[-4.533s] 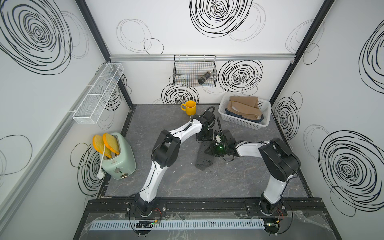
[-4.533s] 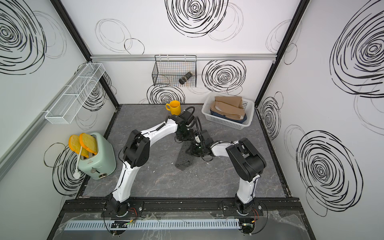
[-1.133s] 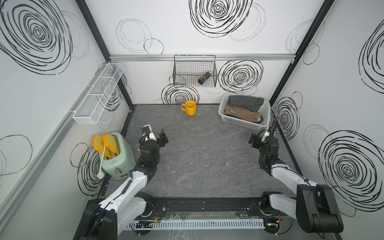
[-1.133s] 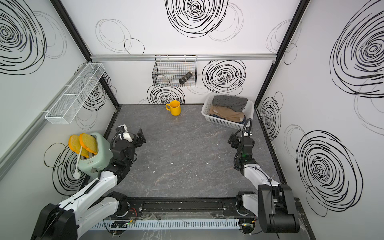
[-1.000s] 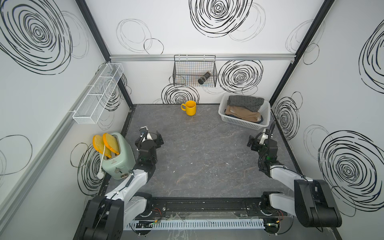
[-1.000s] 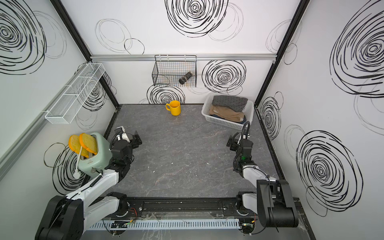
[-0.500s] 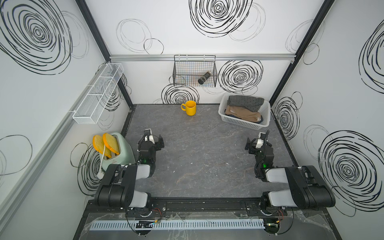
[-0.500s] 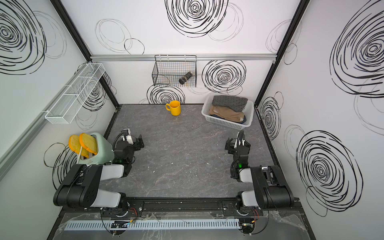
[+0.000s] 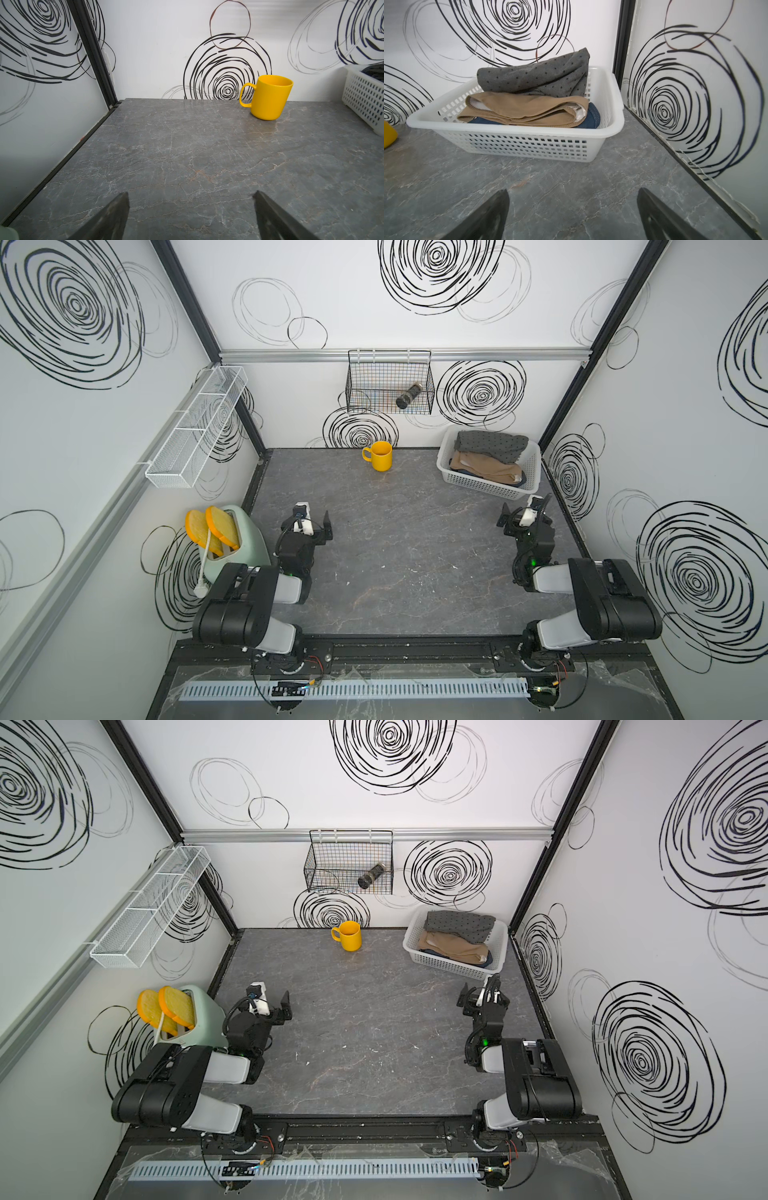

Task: Roll up the skirts
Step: Reset both arms

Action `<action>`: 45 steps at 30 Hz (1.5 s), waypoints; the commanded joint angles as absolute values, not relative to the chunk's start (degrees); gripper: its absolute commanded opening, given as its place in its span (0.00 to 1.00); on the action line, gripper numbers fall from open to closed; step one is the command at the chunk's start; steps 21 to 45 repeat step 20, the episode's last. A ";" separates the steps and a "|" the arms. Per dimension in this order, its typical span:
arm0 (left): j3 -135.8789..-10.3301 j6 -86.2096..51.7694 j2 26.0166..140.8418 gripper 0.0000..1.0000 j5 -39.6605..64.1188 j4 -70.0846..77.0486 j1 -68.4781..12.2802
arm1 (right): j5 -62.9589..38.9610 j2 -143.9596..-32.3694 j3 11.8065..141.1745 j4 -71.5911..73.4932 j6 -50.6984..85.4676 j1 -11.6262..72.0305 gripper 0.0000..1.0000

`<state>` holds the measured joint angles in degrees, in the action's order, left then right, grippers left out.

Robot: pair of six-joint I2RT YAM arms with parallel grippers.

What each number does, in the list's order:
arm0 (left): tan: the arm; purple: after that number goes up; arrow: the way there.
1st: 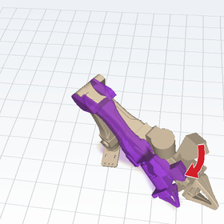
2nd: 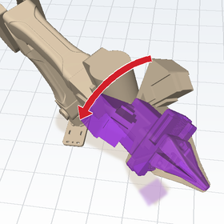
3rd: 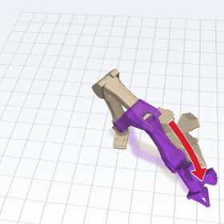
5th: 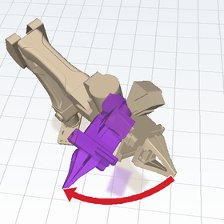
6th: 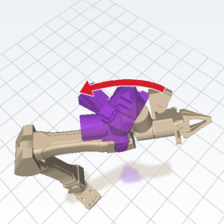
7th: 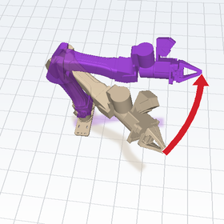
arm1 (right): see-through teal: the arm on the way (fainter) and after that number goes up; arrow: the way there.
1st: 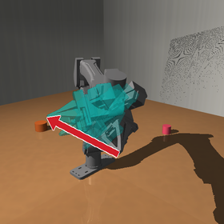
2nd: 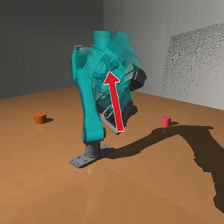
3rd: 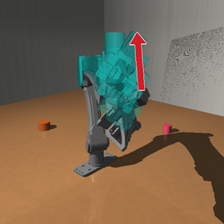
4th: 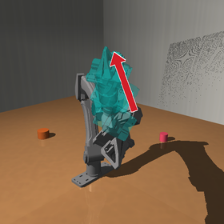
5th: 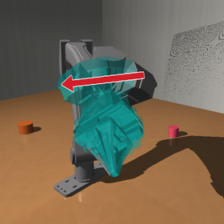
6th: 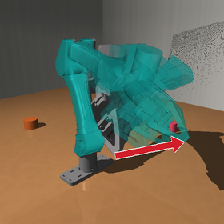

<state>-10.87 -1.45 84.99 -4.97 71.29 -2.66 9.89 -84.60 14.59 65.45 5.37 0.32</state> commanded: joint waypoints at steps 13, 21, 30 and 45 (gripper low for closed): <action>-11.95 -0.99 85.39 0.97 -3.75 75.72 -2.47 | 8.29 -84.28 14.01 64.04 5.62 0.44 0.98; -11.09 -0.45 84.99 0.97 -5.33 76.99 -3.28 | 8.35 -84.26 14.01 64.06 5.62 0.48 0.98; -11.09 -0.45 84.99 0.97 -5.33 76.99 -3.28 | 8.35 -84.26 14.01 64.06 5.62 0.48 0.98; -11.09 -0.45 84.99 0.97 -5.33 76.99 -3.28 | 8.35 -84.26 14.01 64.06 5.62 0.48 0.98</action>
